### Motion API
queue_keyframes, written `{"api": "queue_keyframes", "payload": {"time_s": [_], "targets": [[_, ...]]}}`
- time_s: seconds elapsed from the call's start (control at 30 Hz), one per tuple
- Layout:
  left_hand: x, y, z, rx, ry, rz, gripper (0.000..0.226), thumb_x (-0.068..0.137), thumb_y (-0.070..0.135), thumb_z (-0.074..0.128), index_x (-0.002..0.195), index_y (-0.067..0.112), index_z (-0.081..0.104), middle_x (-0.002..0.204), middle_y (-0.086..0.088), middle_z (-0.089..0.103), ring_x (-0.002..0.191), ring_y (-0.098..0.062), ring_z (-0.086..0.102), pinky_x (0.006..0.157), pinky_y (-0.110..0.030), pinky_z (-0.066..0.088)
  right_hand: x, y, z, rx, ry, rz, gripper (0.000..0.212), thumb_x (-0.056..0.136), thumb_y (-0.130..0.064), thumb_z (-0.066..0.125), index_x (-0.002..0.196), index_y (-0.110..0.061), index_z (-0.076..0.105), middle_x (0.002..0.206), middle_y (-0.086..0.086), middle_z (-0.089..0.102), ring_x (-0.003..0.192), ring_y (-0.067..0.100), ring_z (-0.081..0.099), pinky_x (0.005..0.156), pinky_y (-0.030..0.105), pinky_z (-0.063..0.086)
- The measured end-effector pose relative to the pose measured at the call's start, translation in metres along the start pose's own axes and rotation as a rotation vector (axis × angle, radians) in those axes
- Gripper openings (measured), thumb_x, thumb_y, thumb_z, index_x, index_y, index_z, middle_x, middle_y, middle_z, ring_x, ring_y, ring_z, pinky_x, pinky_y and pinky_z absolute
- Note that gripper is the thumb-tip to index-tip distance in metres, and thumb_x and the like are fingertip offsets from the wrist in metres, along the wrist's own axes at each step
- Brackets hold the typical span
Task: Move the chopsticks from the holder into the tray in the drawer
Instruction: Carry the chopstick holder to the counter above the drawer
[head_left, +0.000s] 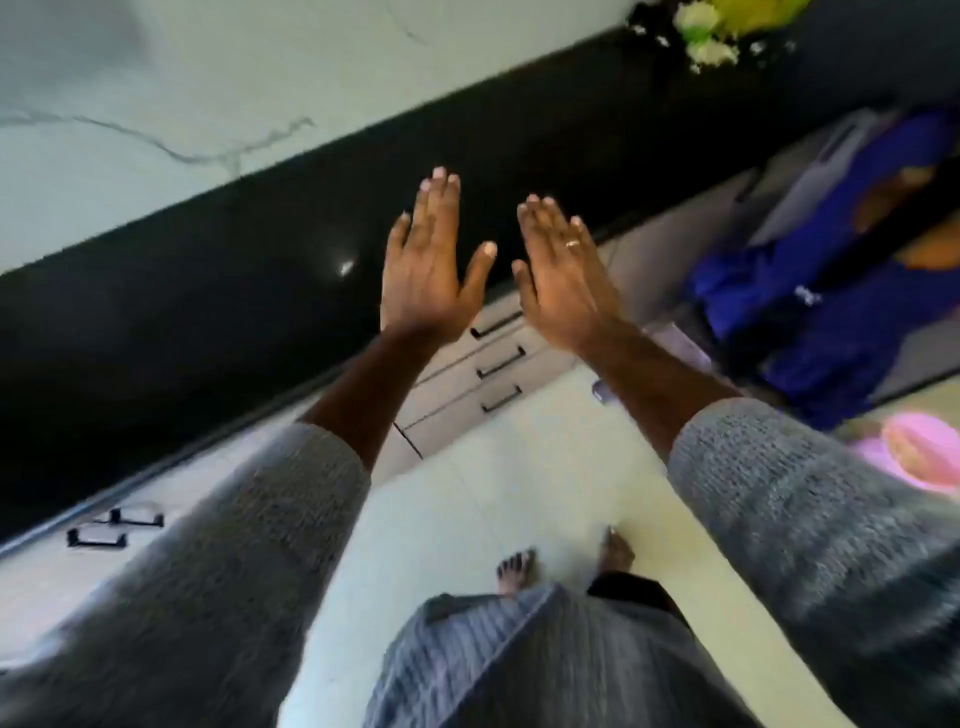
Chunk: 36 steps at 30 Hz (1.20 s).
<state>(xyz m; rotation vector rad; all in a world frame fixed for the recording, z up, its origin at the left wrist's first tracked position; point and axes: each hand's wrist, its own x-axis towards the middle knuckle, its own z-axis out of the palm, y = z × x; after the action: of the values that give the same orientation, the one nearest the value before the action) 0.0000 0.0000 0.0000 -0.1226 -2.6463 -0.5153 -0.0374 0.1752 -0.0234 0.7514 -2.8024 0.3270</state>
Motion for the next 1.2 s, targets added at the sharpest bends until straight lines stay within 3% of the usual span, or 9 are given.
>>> {"api": "queue_keyframes", "payload": {"time_s": [0.17,0.37,0.57,0.83,1.2], "targets": [[-0.075,0.049,0.071,-0.091,-0.289,0.108,0.072,0.103,0.051,0.029,0.16,0.008,0.018,0.168,-0.013,0.014,0.155,-0.025,0.013,0.125,-0.046,0.015,-0.134,0.031,0.025,0.041,-0.239,0.214,0.063,0.104,-0.037,0.026,0.158,-0.008,0.014,0.166,0.013,0.013,0.154,0.027,0.012,0.125,0.044,0.01],[-0.121,0.147,0.141,-0.194,-0.427,0.464,0.064,0.101,0.043,0.041,0.148,0.001,0.044,0.155,-0.022,0.043,0.142,-0.037,0.044,0.11,-0.055,0.042,-0.298,0.075,0.015,0.003,-0.252,0.584,0.06,0.101,-0.035,0.029,0.15,-0.001,0.037,0.156,0.018,0.038,0.146,0.032,0.036,0.121,0.048,0.027],[-0.187,0.307,0.175,-0.377,-0.62,0.829,0.062,0.098,0.045,0.042,0.142,0.002,0.054,0.15,-0.018,0.05,0.139,-0.033,0.049,0.109,-0.053,0.04,-0.464,0.095,-0.041,-0.036,-0.128,0.99,0.058,0.1,-0.033,0.032,0.149,-0.003,0.041,0.155,0.015,0.042,0.145,0.028,0.038,0.12,0.047,0.029],[-0.308,0.554,0.172,-0.528,-0.725,1.24,0.058,0.096,0.043,0.047,0.138,0.005,0.059,0.144,-0.016,0.057,0.134,-0.03,0.055,0.102,-0.051,0.046,-0.679,0.117,-0.145,-0.188,0.057,1.453,0.056,0.104,-0.03,0.033,0.154,-0.006,0.03,0.161,0.012,0.031,0.151,0.025,0.026,0.124,0.042,0.015],[-0.428,0.786,0.126,-0.716,-0.737,1.425,0.051,0.093,0.034,0.054,0.134,0.003,0.06,0.141,-0.015,0.06,0.121,-0.033,0.062,0.098,-0.045,0.043,-0.872,0.154,-0.253,-0.359,0.211,1.724,0.051,0.101,-0.027,0.039,0.149,-0.008,0.036,0.155,0.011,0.042,0.145,0.027,0.037,0.122,0.045,0.022]]}}
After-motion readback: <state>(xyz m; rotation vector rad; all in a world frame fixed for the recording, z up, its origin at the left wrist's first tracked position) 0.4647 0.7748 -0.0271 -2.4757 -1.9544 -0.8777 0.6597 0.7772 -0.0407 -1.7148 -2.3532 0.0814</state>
